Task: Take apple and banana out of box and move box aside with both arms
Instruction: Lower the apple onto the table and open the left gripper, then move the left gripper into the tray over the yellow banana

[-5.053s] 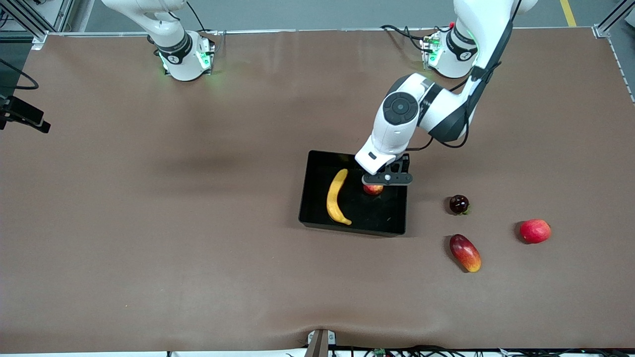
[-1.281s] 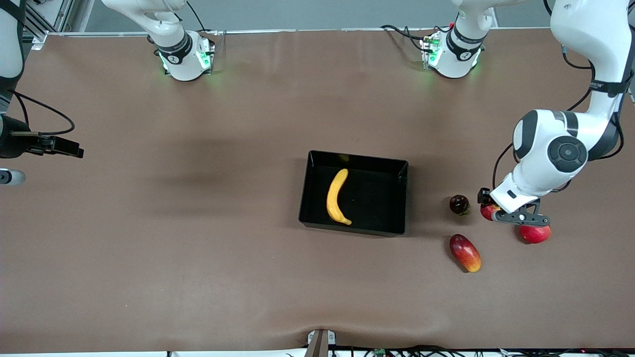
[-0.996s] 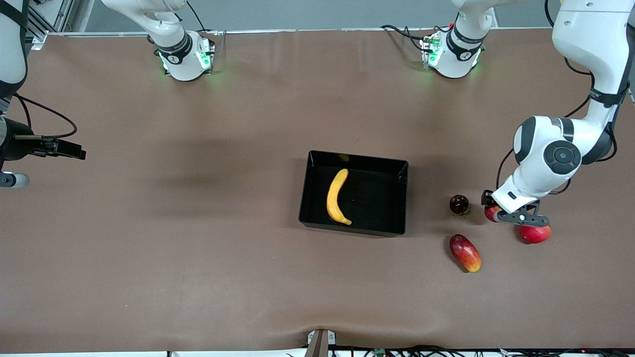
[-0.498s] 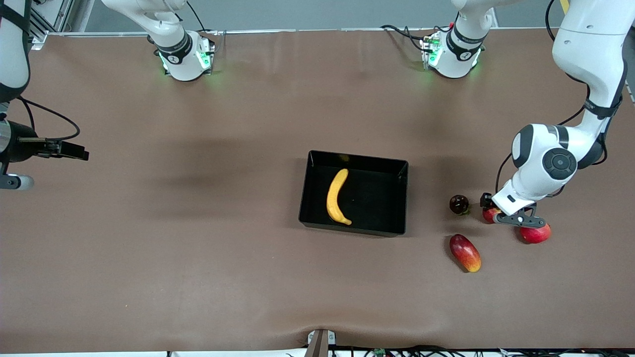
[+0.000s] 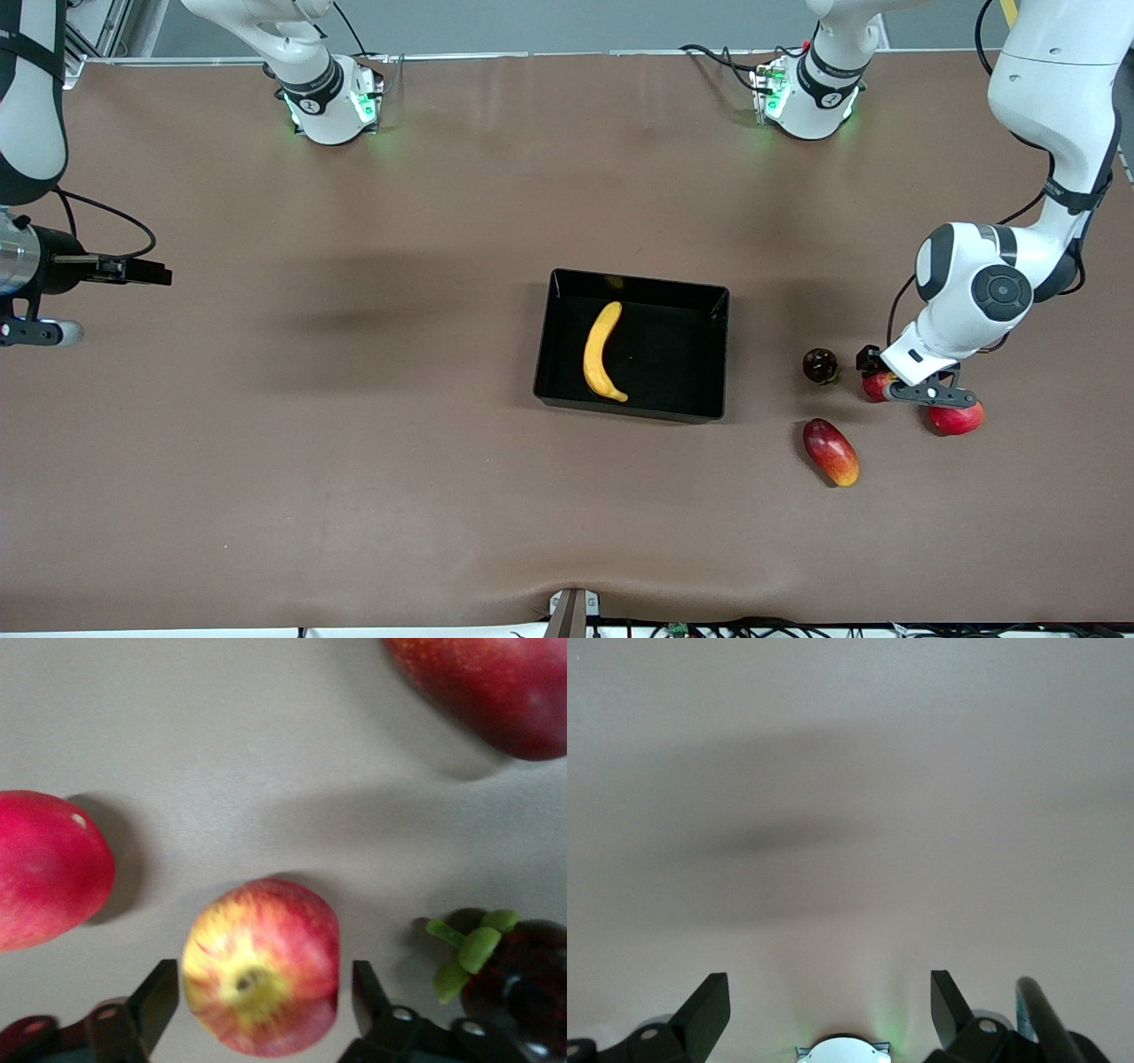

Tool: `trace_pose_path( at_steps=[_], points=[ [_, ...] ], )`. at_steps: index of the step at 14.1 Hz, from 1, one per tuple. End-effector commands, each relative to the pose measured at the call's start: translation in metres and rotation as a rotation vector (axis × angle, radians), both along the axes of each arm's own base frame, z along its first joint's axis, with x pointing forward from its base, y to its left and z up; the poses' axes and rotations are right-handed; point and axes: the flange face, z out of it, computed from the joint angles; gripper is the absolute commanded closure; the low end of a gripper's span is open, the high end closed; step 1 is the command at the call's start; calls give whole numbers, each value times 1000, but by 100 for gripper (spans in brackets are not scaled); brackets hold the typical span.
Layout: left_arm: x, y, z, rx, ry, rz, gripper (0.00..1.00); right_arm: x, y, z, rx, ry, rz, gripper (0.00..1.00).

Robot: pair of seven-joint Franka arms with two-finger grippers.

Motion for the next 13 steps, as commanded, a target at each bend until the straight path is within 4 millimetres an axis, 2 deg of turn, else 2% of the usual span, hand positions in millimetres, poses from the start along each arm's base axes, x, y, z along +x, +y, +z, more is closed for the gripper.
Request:
trace_pose_path(
  at_steps=[1, 3, 4, 6, 9, 11, 13],
  points=[
    [3, -8, 32, 7, -46, -23, 0, 0, 2, 3, 13, 7, -9, 0],
    [5, -36, 64, 11, -35, -55, 0, 0, 2, -2, 16, 16, -1, 0],
    [3, -61, 83, 11, -40, -89, 0, 2, 2, -7, 17, 25, -1, 0],
    [0, -124, 111, -10, -44, -153, 0, 3, 5, -10, 18, 27, 4, 0],
    [-6, -198, 132, -62, -69, -153, 0, 8, 21, -22, 18, 44, 32, 0],
    [-12, -247, 136, -94, -80, -123, 0, 12, 33, -29, 15, 50, 46, 0],
    [-26, -305, 137, -106, -69, -137, 0, 13, 49, -30, 26, 50, 62, 0]
  ],
)
